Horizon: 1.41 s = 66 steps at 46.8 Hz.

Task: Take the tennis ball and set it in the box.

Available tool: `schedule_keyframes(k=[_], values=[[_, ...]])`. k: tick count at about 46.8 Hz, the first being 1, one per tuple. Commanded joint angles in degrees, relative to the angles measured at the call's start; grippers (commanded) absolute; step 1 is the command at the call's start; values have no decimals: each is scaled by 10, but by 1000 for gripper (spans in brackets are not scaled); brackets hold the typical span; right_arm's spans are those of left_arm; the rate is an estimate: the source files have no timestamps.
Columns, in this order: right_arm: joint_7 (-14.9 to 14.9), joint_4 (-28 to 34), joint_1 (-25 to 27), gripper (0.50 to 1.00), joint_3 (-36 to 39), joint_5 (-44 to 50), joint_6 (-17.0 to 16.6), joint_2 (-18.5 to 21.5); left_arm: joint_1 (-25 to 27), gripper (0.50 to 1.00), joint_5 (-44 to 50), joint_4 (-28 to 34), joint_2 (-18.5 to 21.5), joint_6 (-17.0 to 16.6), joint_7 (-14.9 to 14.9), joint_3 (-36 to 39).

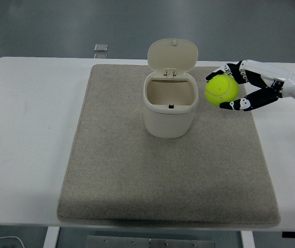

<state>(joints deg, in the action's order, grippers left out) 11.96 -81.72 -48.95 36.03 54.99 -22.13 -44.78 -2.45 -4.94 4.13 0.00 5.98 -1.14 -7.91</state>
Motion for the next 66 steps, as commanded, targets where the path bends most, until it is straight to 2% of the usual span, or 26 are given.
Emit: schedule_keyframes(k=[1, 14, 20, 28, 36, 39, 42, 44, 50, 66], values=[[0, 0, -11, 500, -1, -1, 1, 22, 0, 992, -1, 0, 0, 0, 0, 0], [-11, 11, -40, 500, -11, -1, 9, 79, 0, 992, 0, 0, 0, 0, 0, 0], [-12, 33, -51, 545, -18, -1, 24, 102, 0, 992, 0, 0, 0, 0, 0, 0], [-12, 51, -56, 613, -42, 5, 28, 121, 0, 992, 0, 0, 0, 0, 0, 0], [-12, 59, -59, 725, -54, 7, 50, 122, 0, 992, 0, 0, 0, 0, 0, 0], [-12, 62, -59, 754, -59, 7, 55, 122, 0, 992, 0, 0, 0, 0, 0, 0], [-11, 62, -60, 760, -59, 7, 56, 121, 0, 992, -1, 0, 0, 0, 0, 0], [-11, 62, -60, 790, -59, 7, 56, 122, 0, 992, 0, 0, 0, 0, 0, 0], [-11, 67, -58, 825, -61, 8, 56, 122, 1, 992, 0, 0, 0, 0, 0, 0], [-11, 68, -55, 860, -63, 7, 55, 122, 0, 992, 0, 0, 0, 0, 0, 0]])
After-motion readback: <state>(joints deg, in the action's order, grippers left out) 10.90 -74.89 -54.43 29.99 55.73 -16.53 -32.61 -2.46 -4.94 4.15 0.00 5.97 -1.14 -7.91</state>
